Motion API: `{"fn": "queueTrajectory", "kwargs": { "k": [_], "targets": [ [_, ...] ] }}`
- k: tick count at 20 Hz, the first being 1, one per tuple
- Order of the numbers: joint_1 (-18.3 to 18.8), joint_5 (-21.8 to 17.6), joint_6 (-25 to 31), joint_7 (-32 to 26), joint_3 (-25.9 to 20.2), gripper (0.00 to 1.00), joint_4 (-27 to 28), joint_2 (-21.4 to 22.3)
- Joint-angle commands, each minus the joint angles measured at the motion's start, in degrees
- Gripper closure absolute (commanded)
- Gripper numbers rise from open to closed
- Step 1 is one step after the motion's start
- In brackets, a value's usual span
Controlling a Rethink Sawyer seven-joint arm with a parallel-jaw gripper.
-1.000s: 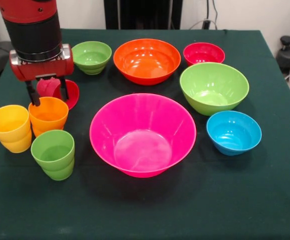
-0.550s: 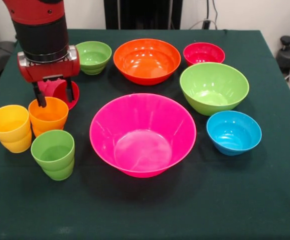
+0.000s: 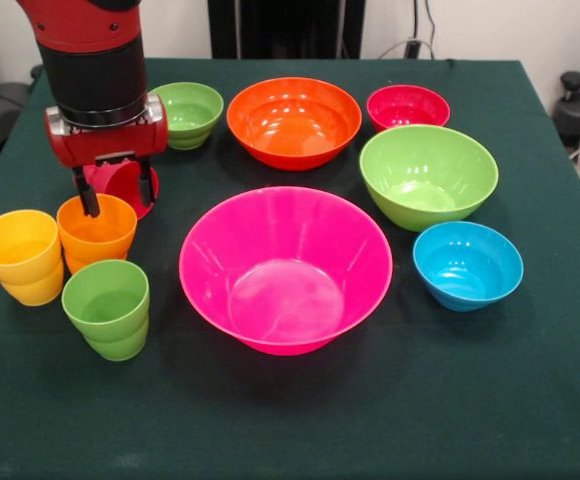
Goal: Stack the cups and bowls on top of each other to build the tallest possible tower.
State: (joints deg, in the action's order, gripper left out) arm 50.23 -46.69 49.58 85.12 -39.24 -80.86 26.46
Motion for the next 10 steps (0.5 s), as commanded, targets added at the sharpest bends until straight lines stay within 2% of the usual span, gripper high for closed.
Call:
{"fn": "queueTrajectory", "kwargs": {
  "k": [1, 7, 10],
  "targets": [
    [-2.6, -5.01, -1.4, -14.18, 0.94, 0.0, 1.88, -3.65],
    [-2.28, -5.95, -3.12, -14.61, 0.82, 0.0, 1.98, -4.43],
    [-1.6, -6.04, -3.18, -15.25, 1.13, 0.0, 2.36, -6.55]
  ]
}}
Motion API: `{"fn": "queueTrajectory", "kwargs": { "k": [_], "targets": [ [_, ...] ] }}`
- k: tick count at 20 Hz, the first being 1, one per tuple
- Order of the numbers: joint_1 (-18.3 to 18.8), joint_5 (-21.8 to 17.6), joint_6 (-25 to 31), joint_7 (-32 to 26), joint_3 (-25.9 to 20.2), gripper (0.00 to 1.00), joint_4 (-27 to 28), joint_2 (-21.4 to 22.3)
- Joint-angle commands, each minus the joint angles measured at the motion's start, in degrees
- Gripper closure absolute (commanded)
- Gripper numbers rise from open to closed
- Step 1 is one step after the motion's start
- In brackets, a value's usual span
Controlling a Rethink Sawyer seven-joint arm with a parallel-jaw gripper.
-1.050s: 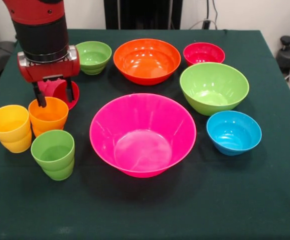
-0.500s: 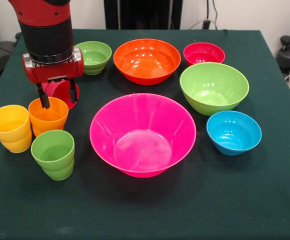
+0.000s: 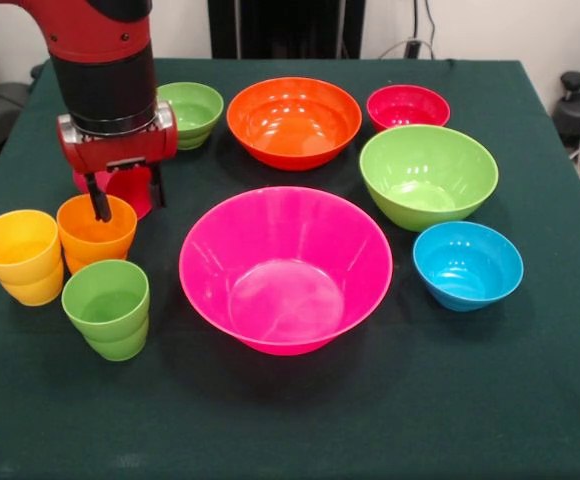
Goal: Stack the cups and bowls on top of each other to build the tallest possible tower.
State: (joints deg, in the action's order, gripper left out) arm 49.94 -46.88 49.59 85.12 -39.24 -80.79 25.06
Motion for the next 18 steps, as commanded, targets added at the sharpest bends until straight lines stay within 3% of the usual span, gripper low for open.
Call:
{"fn": "queueTrajectory", "kwargs": {
  "k": [1, 8, 18],
  "targets": [
    [-1.04, -6.17, -3.47, -15.25, 1.43, 0.0, 2.62, -5.89],
    [0.8, -7.22, -5.83, -15.75, 1.38, 0.0, 3.21, -6.56],
    [1.46, -7.61, -2.55, -19.08, 0.76, 0.0, 4.5, -4.35]
  ]
}}
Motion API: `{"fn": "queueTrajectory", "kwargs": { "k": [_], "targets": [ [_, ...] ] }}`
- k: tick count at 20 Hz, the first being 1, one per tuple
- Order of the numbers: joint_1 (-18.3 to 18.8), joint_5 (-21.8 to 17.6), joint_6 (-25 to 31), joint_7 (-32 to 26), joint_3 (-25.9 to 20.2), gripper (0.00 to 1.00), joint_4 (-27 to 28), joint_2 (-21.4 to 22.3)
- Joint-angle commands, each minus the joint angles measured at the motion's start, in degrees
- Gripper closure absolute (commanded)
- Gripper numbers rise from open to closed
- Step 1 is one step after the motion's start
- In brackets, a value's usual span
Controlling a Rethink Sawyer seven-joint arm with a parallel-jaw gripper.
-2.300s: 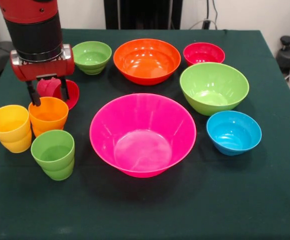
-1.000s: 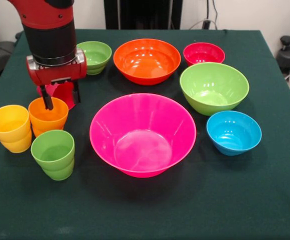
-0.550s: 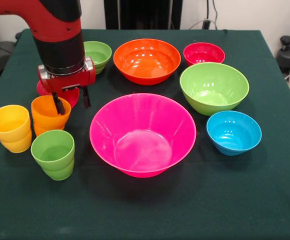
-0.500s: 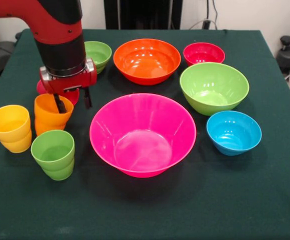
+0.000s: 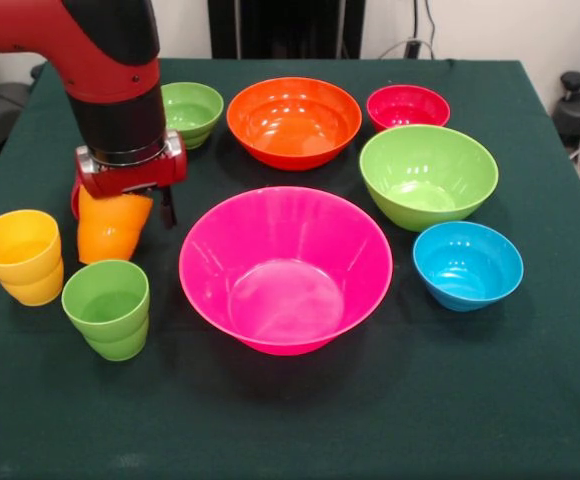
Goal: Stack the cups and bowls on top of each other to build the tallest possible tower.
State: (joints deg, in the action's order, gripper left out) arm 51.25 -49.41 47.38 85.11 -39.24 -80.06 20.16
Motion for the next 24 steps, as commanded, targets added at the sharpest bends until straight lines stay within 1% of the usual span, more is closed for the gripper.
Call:
{"fn": "queueTrajectory", "kwargs": {
  "k": [1, 6, 9, 11, 13, 14, 17, 18, 19, 24],
  "targets": [
    [0.18, -5.12, -0.44, -19.02, 0.74, 0.0, 3.85, 0.75],
    [-0.26, -4.49, -0.34, -17.25, 0.58, 0.0, 3.09, 2.06],
    [-0.08, -3.05, -0.73, -15.25, -0.06, 0.0, 1.48, 3.23],
    [0.27, -2.05, -1.56, -13.47, -0.46, 0.0, 0.39, 3.49],
    [0.45, -1.99, -2.61, -12.7, -0.61, 0.0, -0.23, 3.61],
    [1.28, -1.17, -4.11, -12.22, -1.6, 0.0, -1.61, 3.53],
    [1.82, 0.23, -5.0, -10.29, -2.01, 0.0, -3.45, 3.82],
    [2.14, 0.17, -5.73, -10.28, -2.08, 0.0, -4.0, 3.9],
    [2.11, 0.63, -5.84, -9.75, -1.9, 1.0, -4.3, 3.93],
    [2.22, 0.2, -6.69, -8.94, -1.26, 1.0, -5.61, 4.09]
  ]
}}
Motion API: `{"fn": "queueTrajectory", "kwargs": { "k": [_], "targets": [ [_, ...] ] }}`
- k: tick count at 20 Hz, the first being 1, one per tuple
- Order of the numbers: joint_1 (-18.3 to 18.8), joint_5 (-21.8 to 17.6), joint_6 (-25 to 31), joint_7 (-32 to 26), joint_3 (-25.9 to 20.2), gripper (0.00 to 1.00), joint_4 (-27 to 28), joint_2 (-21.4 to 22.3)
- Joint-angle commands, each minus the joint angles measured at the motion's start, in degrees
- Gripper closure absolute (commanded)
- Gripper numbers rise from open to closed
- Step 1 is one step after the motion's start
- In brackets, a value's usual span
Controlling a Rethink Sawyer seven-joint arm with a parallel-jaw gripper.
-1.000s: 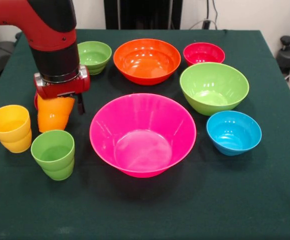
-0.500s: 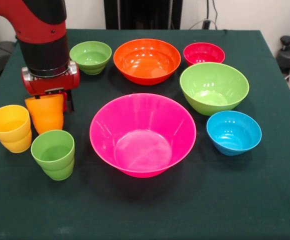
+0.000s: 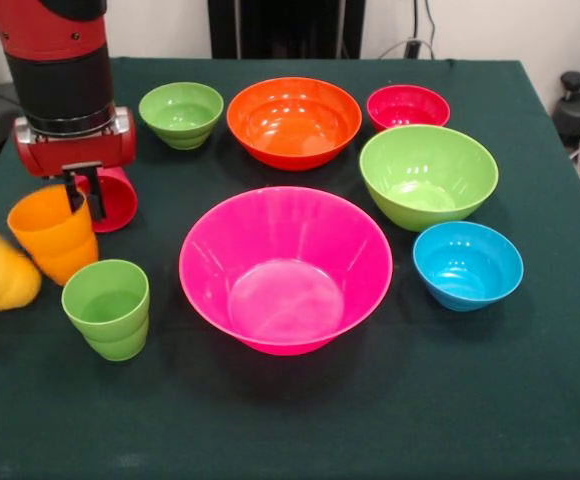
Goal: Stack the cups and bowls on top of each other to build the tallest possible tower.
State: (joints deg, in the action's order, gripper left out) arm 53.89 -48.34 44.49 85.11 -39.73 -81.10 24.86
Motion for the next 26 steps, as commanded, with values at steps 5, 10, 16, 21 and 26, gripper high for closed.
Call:
{"fn": "queueTrajectory", "kwargs": {
  "k": [5, 10, 16, 21, 26],
  "targets": [
    [-0.68, -1.17, -4.07, -8.15, -0.18, 1.0, -5.71, 0.2],
    [-0.36, -1.09, -4.65, -8.02, -0.08, 1.0, -6.26, 0.08],
    [-0.73, -1.59, -6.05, -5.1, 1.21, 1.0, -9.43, 2.52],
    [-0.53, 1.18, -7.26, 1.43, 1.57, 1.0, -16.54, 9.5],
    [-0.98, 4.12, -6.96, 4.26, 1.71, 1.0, -21.13, 14.94]
  ]
}}
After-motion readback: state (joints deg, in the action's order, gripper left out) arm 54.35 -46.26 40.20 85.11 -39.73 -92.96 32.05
